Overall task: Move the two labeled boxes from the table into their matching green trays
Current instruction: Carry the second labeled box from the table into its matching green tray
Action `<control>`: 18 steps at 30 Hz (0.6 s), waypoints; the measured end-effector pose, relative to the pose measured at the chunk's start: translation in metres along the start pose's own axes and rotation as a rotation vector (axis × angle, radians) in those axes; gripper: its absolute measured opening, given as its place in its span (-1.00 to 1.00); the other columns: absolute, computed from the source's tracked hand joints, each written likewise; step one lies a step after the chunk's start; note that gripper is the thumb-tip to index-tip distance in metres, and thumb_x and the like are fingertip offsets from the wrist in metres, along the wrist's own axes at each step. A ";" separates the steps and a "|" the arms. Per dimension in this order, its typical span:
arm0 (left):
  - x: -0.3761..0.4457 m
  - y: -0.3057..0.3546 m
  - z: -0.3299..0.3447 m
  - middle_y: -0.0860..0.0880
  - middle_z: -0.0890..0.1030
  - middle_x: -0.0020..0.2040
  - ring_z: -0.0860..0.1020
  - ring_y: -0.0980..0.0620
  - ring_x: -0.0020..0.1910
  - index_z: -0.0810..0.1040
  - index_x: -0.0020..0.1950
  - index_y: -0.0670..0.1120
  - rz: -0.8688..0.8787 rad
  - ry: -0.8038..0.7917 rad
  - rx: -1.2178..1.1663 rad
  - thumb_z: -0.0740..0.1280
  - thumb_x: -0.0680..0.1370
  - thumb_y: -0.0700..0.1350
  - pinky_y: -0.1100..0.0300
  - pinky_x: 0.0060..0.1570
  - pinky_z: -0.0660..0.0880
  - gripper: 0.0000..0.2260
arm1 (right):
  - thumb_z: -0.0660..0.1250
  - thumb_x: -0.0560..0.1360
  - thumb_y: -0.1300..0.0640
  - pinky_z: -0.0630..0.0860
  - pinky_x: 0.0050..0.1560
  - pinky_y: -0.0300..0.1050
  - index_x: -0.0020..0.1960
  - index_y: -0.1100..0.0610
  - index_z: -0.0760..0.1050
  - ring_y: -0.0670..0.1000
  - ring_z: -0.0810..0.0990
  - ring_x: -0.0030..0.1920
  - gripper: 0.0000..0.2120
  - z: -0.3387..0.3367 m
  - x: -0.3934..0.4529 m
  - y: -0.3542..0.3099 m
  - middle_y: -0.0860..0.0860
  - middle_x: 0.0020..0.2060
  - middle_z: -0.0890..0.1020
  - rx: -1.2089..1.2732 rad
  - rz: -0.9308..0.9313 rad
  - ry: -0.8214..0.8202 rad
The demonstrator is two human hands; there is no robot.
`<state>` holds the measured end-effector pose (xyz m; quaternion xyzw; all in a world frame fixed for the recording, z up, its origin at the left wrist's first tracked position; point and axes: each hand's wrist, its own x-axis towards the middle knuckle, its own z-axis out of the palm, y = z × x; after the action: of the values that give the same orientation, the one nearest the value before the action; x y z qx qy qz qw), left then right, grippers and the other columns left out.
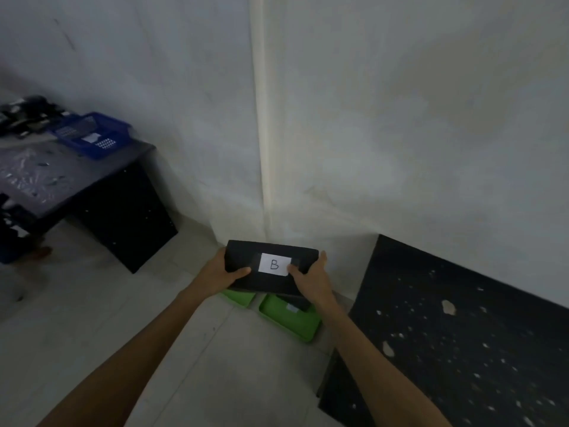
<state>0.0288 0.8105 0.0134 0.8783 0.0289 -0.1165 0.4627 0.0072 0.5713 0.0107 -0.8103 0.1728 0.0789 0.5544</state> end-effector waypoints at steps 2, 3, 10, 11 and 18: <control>0.022 -0.023 -0.031 -0.07 0.54 0.33 0.52 -0.07 0.26 0.36 0.44 -0.08 -0.014 -0.014 0.032 0.54 0.38 0.10 0.18 0.11 0.43 -0.29 | 0.45 0.48 -0.01 0.41 0.35 0.12 0.58 0.17 -0.28 0.20 0.46 0.37 0.04 0.037 0.009 -0.013 0.18 0.42 0.43 -0.015 -0.007 -0.018; 0.032 -0.033 -0.043 -0.08 0.55 0.31 0.53 -0.09 0.26 0.38 0.42 -0.09 -0.017 -0.009 0.052 0.55 0.38 0.09 0.17 0.10 0.44 -0.30 | 0.48 0.45 0.00 0.39 0.37 0.12 0.58 0.16 -0.29 0.19 0.44 0.38 0.08 0.054 0.013 -0.017 0.17 0.43 0.42 -0.026 -0.008 -0.032; 0.125 -0.100 -0.093 -0.19 0.36 0.49 0.38 -0.18 0.42 0.03 0.59 -0.14 0.004 0.022 0.167 0.53 0.42 0.02 0.08 0.32 0.31 -0.07 | 0.64 0.20 -0.07 0.31 0.39 0.29 0.56 0.03 -0.37 0.24 0.23 0.49 0.37 0.150 0.083 -0.029 0.17 0.53 0.18 -0.227 -0.062 -0.193; 0.143 -0.111 -0.097 -0.18 0.34 0.50 0.36 -0.17 0.43 -0.01 0.60 -0.13 -0.002 0.014 0.170 0.53 0.41 0.03 0.10 0.33 0.29 -0.04 | 0.64 0.19 -0.05 0.34 0.37 0.29 0.56 0.01 -0.37 0.26 0.26 0.48 0.37 0.164 0.099 -0.027 0.19 0.51 0.19 -0.253 -0.051 -0.203; 0.294 -0.235 -0.092 -0.24 0.31 0.50 0.34 -0.21 0.43 -0.17 0.60 -0.11 -0.053 -0.114 0.284 0.53 0.39 0.11 -0.07 0.38 0.34 0.08 | 0.66 0.20 0.00 0.35 0.33 0.17 0.57 0.16 -0.37 0.29 0.32 0.44 0.39 0.282 0.229 0.036 0.27 0.51 0.19 -0.360 -0.001 -0.221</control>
<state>0.2933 1.0035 -0.1941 0.9258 0.0088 -0.1813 0.3315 0.2243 0.7764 -0.1990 -0.8828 0.0935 0.1968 0.4162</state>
